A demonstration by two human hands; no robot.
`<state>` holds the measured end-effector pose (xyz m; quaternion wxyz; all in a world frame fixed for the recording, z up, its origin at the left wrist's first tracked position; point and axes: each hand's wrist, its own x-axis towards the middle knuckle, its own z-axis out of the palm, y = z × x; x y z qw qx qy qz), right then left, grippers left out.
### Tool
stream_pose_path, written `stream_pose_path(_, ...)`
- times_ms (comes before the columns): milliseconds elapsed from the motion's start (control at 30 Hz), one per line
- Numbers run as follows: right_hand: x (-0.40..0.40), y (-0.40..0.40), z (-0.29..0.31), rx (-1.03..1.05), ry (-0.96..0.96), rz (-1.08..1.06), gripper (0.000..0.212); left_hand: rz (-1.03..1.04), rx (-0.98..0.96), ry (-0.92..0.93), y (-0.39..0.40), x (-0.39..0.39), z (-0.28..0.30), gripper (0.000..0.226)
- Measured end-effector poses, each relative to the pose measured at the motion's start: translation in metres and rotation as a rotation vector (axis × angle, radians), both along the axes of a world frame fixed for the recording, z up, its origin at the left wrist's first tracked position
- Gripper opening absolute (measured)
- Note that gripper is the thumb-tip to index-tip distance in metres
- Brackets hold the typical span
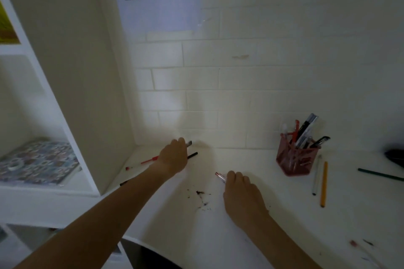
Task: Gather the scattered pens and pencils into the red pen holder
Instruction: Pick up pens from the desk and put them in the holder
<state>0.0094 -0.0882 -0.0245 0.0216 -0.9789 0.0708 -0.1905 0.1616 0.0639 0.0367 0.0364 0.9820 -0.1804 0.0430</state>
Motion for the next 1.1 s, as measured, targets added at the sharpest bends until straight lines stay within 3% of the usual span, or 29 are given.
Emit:
stream_pose_path(100, 0.001, -0.006, 0.011, 0.068, -0.075, -0.004, 0.039, -0.092, 0.061, 0.025, -0.005, 0.002, -0.015, 0.034)
stream_pose_path(367, -0.001, -0.039, 0.061, 0.311, -0.329, -0.043, 0.020, -0.150, 0.042, -0.081, -0.027, 0.002, -0.012, 0.024)
stream_pose_path(433, -0.003, -0.053, 0.071, 0.386, -0.383, -0.064, 0.024, -0.216, 0.010, -0.134, -0.039, -0.005, 0.000, 0.021)
stream_pose_path(567, -0.008, -0.085, 0.098, 0.690, -0.580, -0.174, 0.037, -0.327, -0.433, -0.035, -0.083, -0.016, 0.028, 0.012)
stream_pose_path(667, -0.015, -0.113, 0.112, 0.869, -0.762, -0.296, 0.053, -0.528, -0.657, 0.061, -0.122, -0.030, 0.047, 0.009)
stream_pose_path(900, -0.041, -0.170, 0.131, 1.116, -1.054, -0.324, 0.045, -0.628, -1.317, 0.193, -0.204, -0.066, 0.096, 0.006)
stream_pose_path(1000, -0.038, -0.182, 0.123, 1.192, -1.067, -0.289, 0.031, -0.627, -1.403, 0.217, -0.230, -0.068, 0.095, 0.007)
stream_pose_path(1100, -0.033, -0.186, 0.113, 1.094, -0.970, -0.227, 0.019, -0.604, -1.371, 0.232, -0.249, -0.074, 0.082, 0.008)
